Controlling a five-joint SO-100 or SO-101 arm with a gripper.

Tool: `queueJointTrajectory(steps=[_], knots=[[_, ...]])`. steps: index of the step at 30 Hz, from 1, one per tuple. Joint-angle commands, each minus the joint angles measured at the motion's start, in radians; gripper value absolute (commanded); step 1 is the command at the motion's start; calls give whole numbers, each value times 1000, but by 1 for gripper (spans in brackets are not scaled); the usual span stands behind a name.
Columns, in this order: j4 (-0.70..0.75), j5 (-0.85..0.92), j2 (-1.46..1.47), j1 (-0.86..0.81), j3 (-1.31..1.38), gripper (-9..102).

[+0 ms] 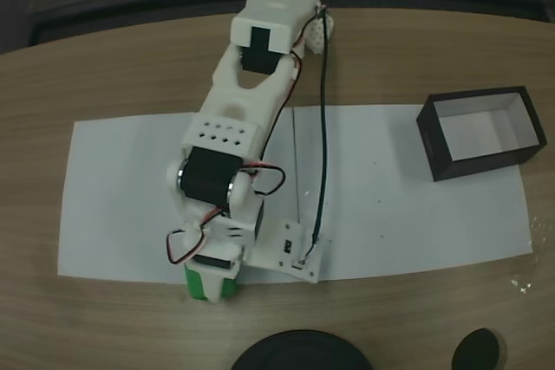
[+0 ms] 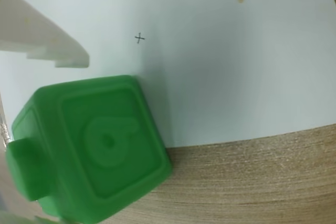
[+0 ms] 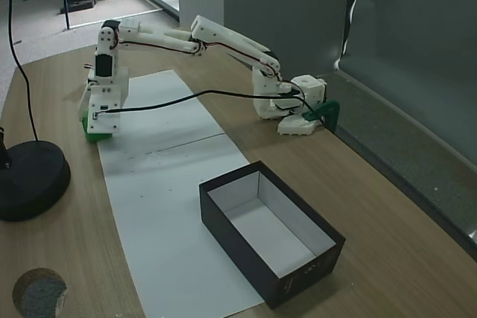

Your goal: Grab a green square and put it in the box.

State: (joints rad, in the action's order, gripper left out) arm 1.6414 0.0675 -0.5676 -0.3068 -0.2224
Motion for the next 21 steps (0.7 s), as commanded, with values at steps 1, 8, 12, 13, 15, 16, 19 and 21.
queueJointTrajectory(steps=[1,8,12,13,15,16,19,21], knots=[[-21,3,-21,-6,20,29],[-37,3,11,-6,20,20],[-48,3,11,-6,20,15],[-48,3,11,-6,20,14],[-48,3,11,-6,20,14],[-48,3,11,-6,20,14],[-48,3,-2,-3,20,14],[-37,3,-21,8,43,14]])
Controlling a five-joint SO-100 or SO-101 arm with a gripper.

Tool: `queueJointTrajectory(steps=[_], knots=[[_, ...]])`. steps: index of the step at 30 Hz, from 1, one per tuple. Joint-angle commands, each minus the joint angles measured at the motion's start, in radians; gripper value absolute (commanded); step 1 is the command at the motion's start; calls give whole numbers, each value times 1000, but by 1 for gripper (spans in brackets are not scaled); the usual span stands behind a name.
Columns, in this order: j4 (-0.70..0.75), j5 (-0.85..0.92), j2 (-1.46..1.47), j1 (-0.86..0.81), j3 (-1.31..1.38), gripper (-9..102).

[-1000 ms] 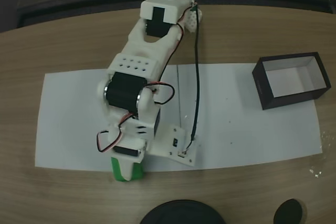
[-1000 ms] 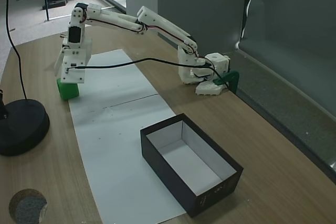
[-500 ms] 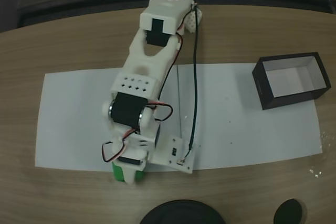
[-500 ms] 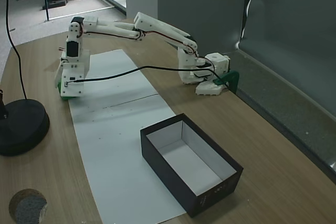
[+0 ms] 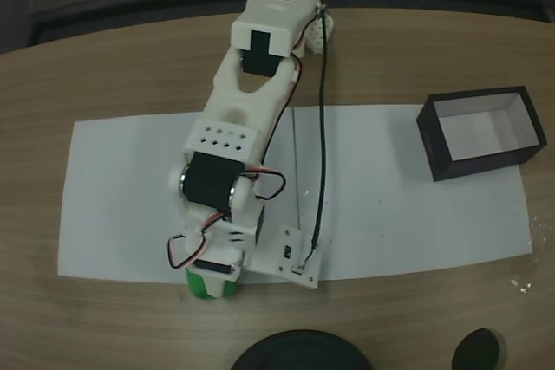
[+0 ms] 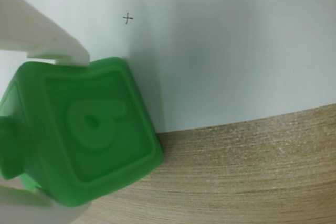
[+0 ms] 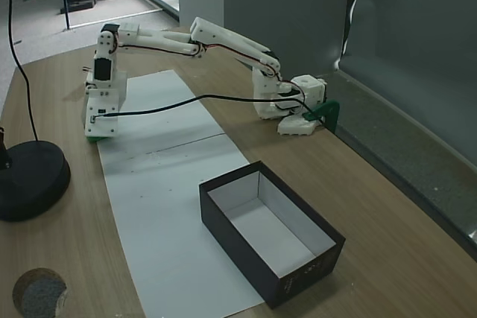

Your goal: Grab a green square and put it in the box.

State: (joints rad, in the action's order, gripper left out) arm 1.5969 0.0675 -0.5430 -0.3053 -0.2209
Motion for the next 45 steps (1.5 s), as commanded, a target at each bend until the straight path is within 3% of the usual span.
queueJointTrajectory(steps=[1,7,12,19,24,27,45], knots=[[23,3,-66,14,69,14],[135,3,-268,126,239,14],[133,5,-552,281,186,14],[133,35,-922,703,-89,14],[133,97,-1055,1057,-408,14],[129,100,-1080,1173,-551,14],[87,32,-917,1200,-678,11]])
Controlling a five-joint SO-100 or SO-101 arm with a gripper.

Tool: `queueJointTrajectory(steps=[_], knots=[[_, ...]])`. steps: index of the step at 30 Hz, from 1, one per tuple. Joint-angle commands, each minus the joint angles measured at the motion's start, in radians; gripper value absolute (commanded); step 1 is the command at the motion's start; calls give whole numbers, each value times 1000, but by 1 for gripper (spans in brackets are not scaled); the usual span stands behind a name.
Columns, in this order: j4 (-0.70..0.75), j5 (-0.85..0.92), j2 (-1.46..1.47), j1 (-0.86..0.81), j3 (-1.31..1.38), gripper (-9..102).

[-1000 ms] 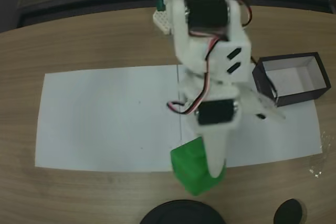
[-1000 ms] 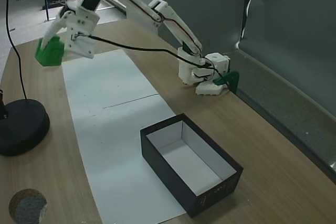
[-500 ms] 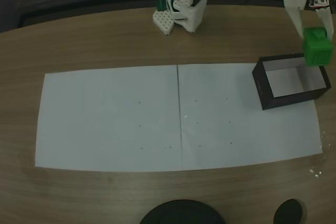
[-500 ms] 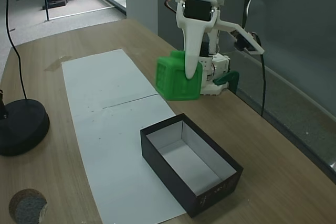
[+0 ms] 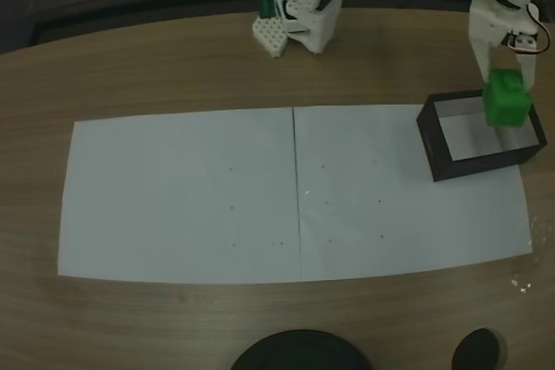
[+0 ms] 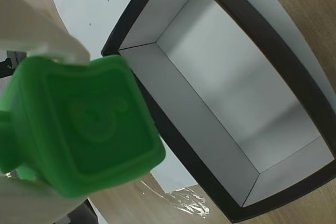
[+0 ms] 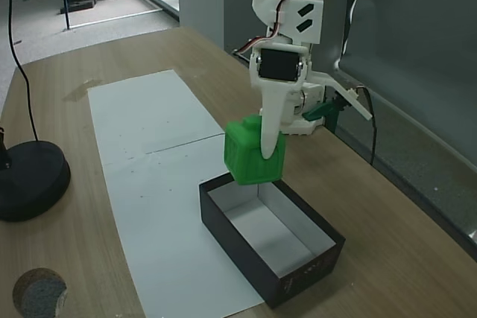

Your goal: Grab a green square and put it in the box.

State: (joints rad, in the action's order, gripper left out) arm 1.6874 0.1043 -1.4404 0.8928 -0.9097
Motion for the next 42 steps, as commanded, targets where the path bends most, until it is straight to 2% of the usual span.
queueJointTrajectory(steps=[1,12,34,42], knots=[[-2,-6,-17,2,11,12],[-3,69,-15,130,-127,12],[-54,54,-14,48,-54,12],[-49,26,-14,18,-38,28]])
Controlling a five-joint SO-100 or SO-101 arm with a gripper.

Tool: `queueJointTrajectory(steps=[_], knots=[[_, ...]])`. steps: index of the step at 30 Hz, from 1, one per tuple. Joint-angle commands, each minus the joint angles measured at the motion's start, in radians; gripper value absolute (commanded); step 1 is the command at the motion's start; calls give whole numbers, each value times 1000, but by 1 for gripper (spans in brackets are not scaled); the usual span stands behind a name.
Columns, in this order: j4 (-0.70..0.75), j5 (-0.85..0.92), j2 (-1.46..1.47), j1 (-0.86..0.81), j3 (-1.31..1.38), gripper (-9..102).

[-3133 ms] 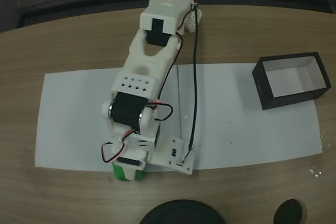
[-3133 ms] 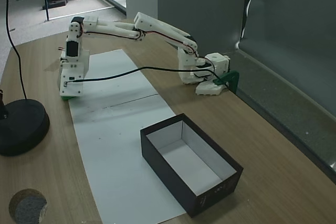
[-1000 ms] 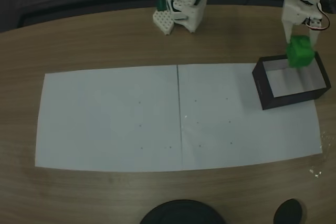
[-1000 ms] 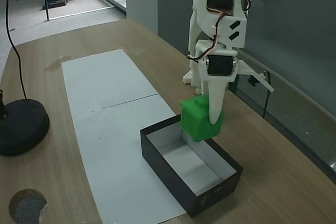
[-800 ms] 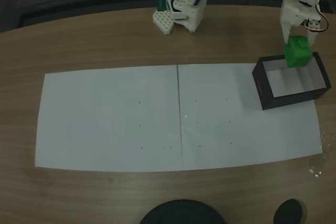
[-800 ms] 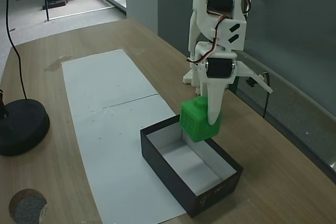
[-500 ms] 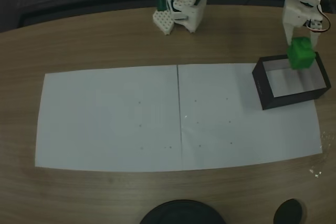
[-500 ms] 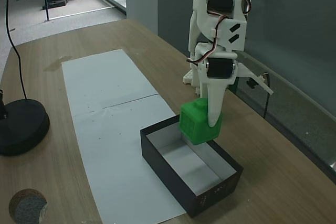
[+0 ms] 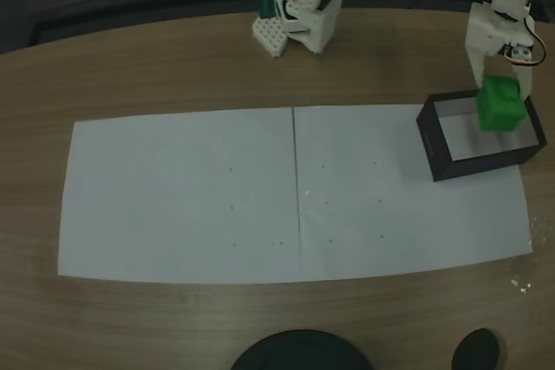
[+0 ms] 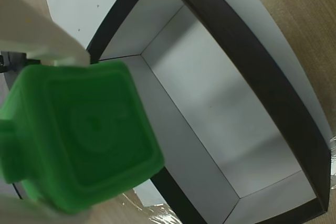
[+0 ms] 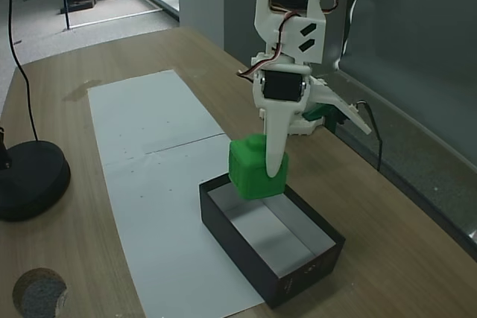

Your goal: Grab a green square and put it in the box.

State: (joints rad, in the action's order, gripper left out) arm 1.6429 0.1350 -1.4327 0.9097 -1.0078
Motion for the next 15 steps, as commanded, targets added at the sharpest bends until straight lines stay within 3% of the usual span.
queueJointTrajectory(steps=[1,10,15], knots=[[-3,-3,-21,6,60,29],[5,5,-35,-3,60,28],[46,0,-143,-143,133,-1]])
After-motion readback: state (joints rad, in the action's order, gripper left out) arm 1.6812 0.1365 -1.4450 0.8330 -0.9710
